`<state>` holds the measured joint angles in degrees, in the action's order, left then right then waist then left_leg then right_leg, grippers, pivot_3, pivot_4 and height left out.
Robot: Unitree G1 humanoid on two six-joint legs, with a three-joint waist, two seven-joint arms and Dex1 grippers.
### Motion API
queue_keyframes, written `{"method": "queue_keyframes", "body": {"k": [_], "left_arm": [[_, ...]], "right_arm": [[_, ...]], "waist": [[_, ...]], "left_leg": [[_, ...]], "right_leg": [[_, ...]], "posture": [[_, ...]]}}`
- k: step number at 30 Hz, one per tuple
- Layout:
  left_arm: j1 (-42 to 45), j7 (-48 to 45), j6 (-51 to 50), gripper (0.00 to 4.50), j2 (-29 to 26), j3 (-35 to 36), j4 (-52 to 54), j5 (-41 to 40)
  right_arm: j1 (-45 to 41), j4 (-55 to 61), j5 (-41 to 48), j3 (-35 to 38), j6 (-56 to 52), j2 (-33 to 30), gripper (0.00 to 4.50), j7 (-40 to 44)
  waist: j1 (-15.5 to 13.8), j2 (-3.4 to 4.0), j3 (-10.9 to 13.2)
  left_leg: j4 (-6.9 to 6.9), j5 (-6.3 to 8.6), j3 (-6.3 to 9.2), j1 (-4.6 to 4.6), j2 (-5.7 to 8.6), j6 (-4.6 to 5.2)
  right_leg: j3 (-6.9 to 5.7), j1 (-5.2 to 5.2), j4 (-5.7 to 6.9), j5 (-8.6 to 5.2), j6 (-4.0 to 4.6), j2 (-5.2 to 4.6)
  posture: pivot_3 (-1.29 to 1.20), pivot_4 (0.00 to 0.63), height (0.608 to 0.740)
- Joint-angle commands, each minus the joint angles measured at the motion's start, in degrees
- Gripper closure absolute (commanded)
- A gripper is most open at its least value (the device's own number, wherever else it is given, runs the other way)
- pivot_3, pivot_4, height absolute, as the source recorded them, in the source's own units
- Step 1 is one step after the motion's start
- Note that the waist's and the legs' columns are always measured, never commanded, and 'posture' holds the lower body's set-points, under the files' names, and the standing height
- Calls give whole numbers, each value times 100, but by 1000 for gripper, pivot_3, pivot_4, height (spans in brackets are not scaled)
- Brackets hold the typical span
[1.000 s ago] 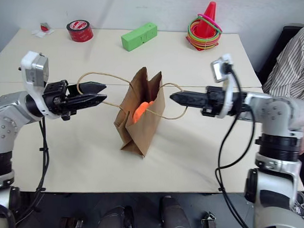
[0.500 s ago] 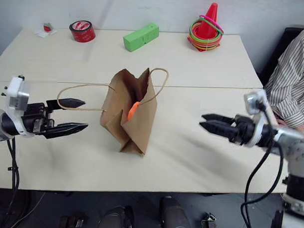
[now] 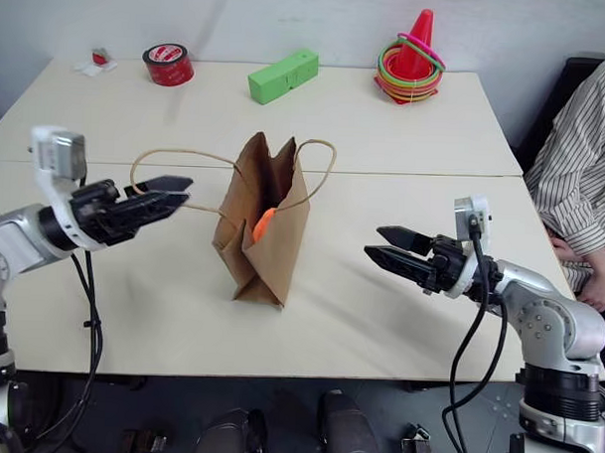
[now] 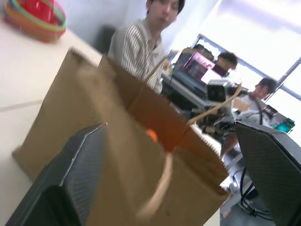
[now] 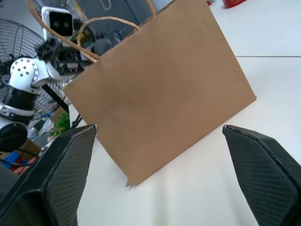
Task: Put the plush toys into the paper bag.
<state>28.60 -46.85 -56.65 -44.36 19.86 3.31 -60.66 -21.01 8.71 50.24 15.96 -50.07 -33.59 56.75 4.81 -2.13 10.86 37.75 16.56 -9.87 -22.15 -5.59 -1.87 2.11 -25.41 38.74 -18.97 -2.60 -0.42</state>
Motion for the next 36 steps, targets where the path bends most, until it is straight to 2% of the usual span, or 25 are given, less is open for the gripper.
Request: {"method": "queue_keyframes", "body": {"k": [1,4,6,8,10,11,14,18,23,28,33,35,36], "left_arm": [[139,185,317,28,67,100,-19,237],[15,-495,851,28,-97,-173,80,682],[-224,-962,1880,28,-323,-364,102,1493],[-554,-1356,2559,28,-552,-332,57,1976],[-921,-1595,2508,28,-716,-41,94,1838],[-1183,-1732,2495,7,-815,74,210,1794],[-1955,-1871,2420,0,-857,310,902,1639],[-2528,-1183,2446,0,-366,237,1993,1657],[-2504,346,2519,0,786,-524,2898,2126],[-2334,1341,2421,0,1601,-1097,3183,2306],[-2080,2014,2309,0,2029,-1436,3015,2575],[-1964,2194,2261,0,2030,-1518,2909,2775],[-1922,2249,2238,407,2016,-1519,2848,2835]], "right_arm": [[168,401,-23,-49,327,77,135,-72],[380,513,-200,-147,701,196,135,-99],[487,589,-638,-322,1294,191,135,-19],[619,670,-1239,-646,2012,55,135,217],[701,711,-1723,-1014,2577,-167,135,573],[721,710,-1929,-1177,2903,-220,314,720],[639,727,-2123,-1560,3142,-40,1087,658],[302,462,-2691,-2160,3606,475,2593,342],[-183,-302,-3482,-2780,4174,1070,4379,-69],[-594,-828,-3931,-3147,4624,1482,4446,-225],[-756,-1007,-4062,-3384,4789,1781,4446,-224],[-763,-1034,-4102,-3464,4830,1824,4446,-202],[-757,-1038,-4117,-3479,4847,1835,4500,-203]], "waist": [[-10,-1,0],[-10,-2,-2],[4,-2,-2],[25,-1,-2],[45,1,-1],[50,1,-1],[37,-1,-1],[12,-3,-3],[-21,-11,-8],[14,-14,-10],[11,-14,-10],[3,-14,-10],[1,-14,-10]], "left_leg": [[0,0,0,0,1,0],[1,0,0,0,3,0],[1,0,-4,0,4,0],[-1,1,-11,5,12,-2],[-4,3,-14,7,14,-6],[-7,4,-14,8,7,-8],[-6,5,-11,7,-6,-8],[2,6,-9,7,-3,-4],[21,9,3,6,3,5],[23,9,4,7,1,5],[23,6,3,11,-4,0],[25,6,4,11,-3,0],[25,6,4,11,-2,0]], "right_leg": [[0,0,0,0,0,-1],[0,1,-1,0,0,-1],[-1,1,0,0,0,-1],[2,0,0,0,1,0],[1,-1,-1,-1,6,3],[0,-3,0,-3,8,3],[-3,-4,-1,-4,10,2],[1,0,3,-2,9,-5],[0,15,5,1,4,-4],[1,15,8,2,4,-2],[2,14,16,2,6,5],[2,15,17,2,6,4],[2,15,17,2,6,3]], "posture": [[0,150,740],[0,150,740],[0,150,740],[0,150,740],[0,150,740],[0,150,740],[0,150,740],[0,150,740],[0,150,740],[0,150,740],[0,150,740],[0,150,740],[0,150,740]]}}
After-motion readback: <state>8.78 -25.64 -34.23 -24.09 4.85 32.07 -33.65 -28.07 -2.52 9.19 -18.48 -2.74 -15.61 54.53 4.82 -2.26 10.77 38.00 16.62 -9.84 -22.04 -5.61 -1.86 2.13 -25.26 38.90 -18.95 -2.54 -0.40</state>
